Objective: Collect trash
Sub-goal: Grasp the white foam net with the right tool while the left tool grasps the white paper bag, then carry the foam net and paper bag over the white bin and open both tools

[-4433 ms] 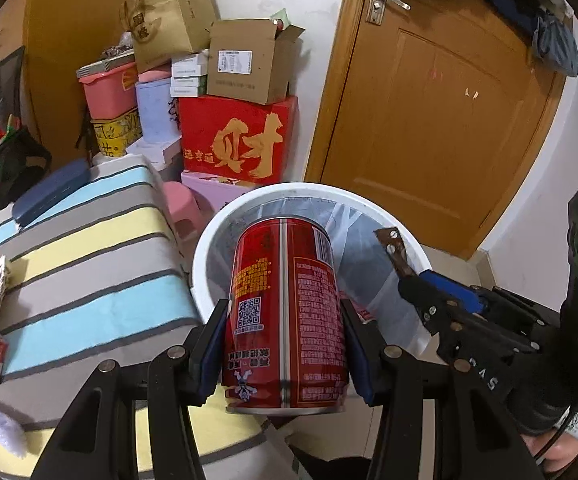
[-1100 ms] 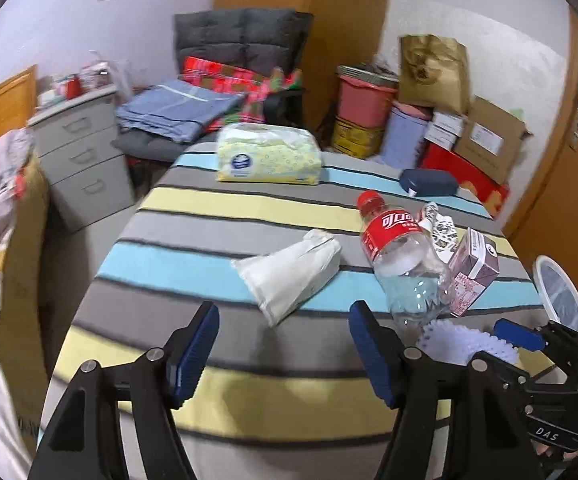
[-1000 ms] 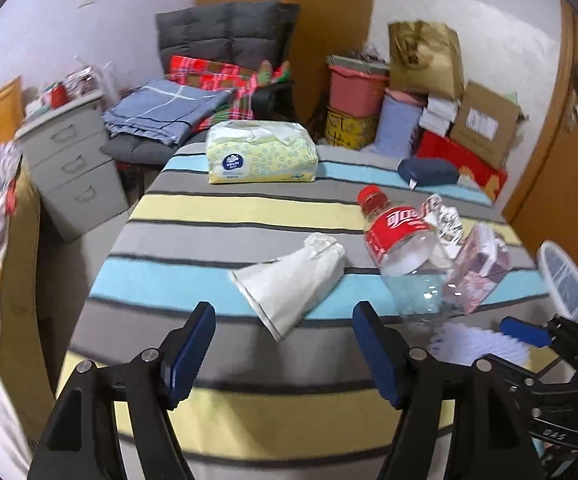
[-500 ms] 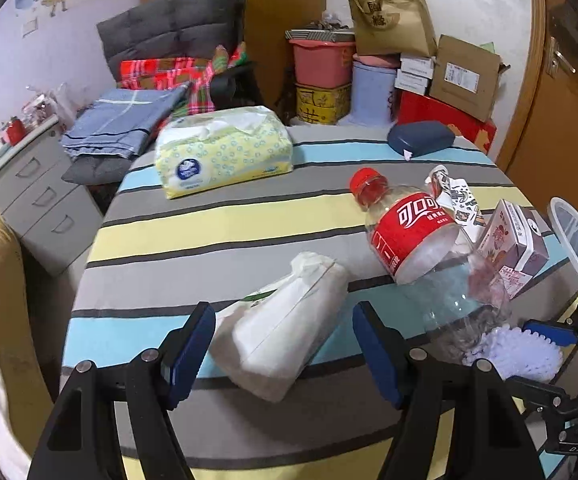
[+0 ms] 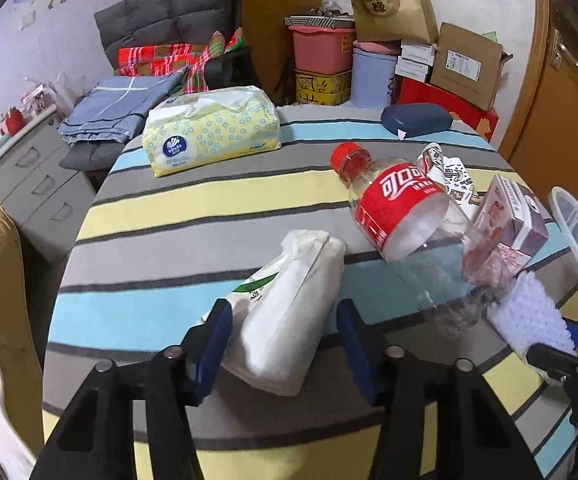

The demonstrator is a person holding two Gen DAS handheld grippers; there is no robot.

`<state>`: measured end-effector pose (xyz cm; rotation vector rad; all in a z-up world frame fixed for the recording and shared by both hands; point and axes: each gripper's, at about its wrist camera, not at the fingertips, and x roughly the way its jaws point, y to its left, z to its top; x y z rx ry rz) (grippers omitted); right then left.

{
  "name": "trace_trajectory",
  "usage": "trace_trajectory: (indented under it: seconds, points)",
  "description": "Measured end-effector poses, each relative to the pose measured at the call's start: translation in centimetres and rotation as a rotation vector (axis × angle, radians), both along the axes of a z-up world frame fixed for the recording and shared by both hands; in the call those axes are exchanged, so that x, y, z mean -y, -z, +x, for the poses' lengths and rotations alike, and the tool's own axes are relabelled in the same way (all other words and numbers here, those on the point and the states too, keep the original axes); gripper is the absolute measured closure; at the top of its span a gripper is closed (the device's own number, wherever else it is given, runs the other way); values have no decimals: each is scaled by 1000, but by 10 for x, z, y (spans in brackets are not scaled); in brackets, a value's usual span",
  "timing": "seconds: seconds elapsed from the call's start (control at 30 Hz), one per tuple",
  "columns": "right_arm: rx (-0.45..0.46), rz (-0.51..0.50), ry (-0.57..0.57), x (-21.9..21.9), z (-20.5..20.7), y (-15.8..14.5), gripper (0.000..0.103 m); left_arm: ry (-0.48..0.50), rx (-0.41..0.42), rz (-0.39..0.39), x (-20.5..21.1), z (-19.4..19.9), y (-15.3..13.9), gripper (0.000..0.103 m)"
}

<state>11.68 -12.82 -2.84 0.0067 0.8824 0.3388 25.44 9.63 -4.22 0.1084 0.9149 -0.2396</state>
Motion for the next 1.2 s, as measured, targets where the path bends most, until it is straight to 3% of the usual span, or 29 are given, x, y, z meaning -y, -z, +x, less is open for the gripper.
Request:
trace_trajectory:
  seconds: [0.27,0.53,0.73,0.87,1.2]
  points:
    - [-7,12,25,7,-7,2,75,-21,-5,9,8,-17,-1,64]
    - [-9,29,51,13,-10,3,75,-20,-15,-22,11,-14,2,57]
    - [-4,41,72,18,-13,3,75,-49,-2,19,19,-15,2,61]
    - [8,45,88,22,-16,2,75,-55,18,-12,19,-25,-3,69]
    - [42,49,130,32,-24,-4,75,-94,32,-115,25,-62,-14,70]
